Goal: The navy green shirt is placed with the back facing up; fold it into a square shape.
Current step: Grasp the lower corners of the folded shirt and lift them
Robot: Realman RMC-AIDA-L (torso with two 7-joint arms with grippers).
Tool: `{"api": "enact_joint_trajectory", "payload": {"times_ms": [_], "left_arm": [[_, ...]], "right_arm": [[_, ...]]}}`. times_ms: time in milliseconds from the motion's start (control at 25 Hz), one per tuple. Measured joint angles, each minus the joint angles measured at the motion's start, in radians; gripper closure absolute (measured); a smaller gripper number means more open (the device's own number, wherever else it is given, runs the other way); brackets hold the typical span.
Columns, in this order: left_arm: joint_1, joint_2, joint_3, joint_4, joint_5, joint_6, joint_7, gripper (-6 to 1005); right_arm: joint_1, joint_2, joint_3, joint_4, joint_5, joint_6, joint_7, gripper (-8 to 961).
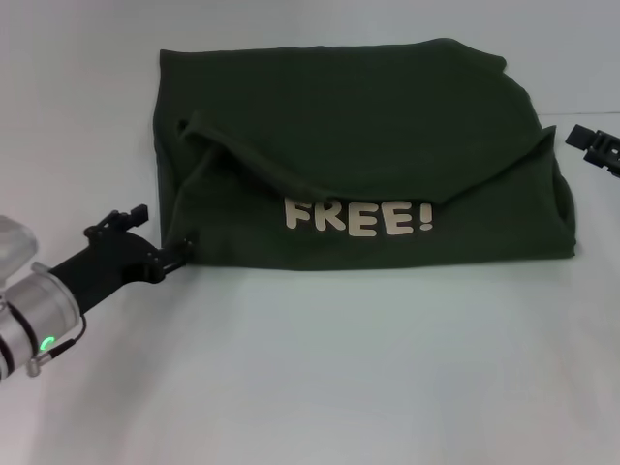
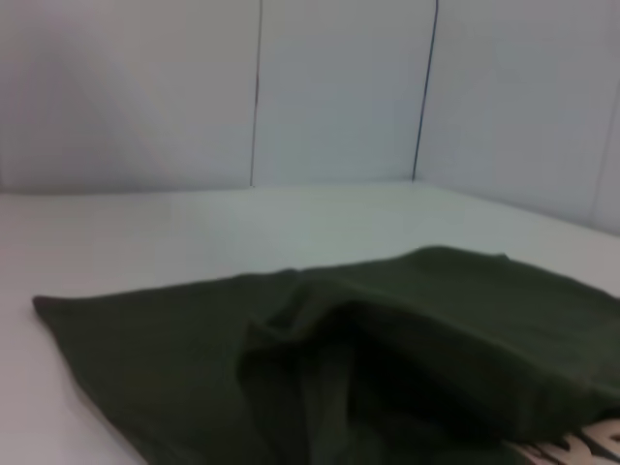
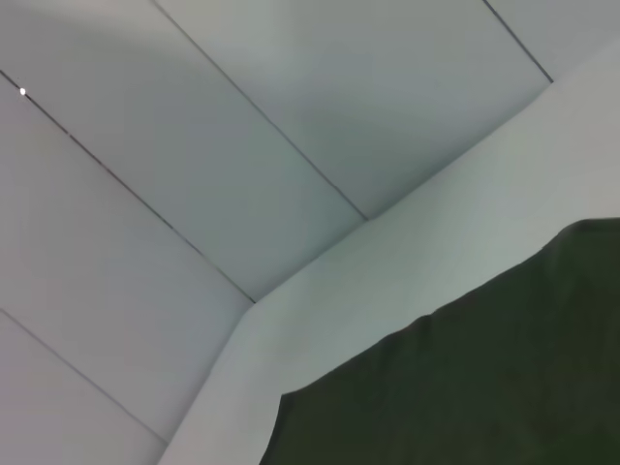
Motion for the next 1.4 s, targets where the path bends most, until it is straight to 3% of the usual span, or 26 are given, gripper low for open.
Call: {"api": "enact_joint_trajectory", "payload": {"times_ms": [440,1400], "left_arm": [[-0.015,0.003,0.065,-0.023,0.0,-0.065,-0.001,111],[-0.021,0.002,0.117,-0.032,0.0,-0.109,-0.007,112]], "right_arm": [[-0.002,0.005,0.002,0.001,0.013,0.014,-0.003,224],[-0.002,0.008,0.0,0.001,0.013,0.038,-0.008,226]]}}
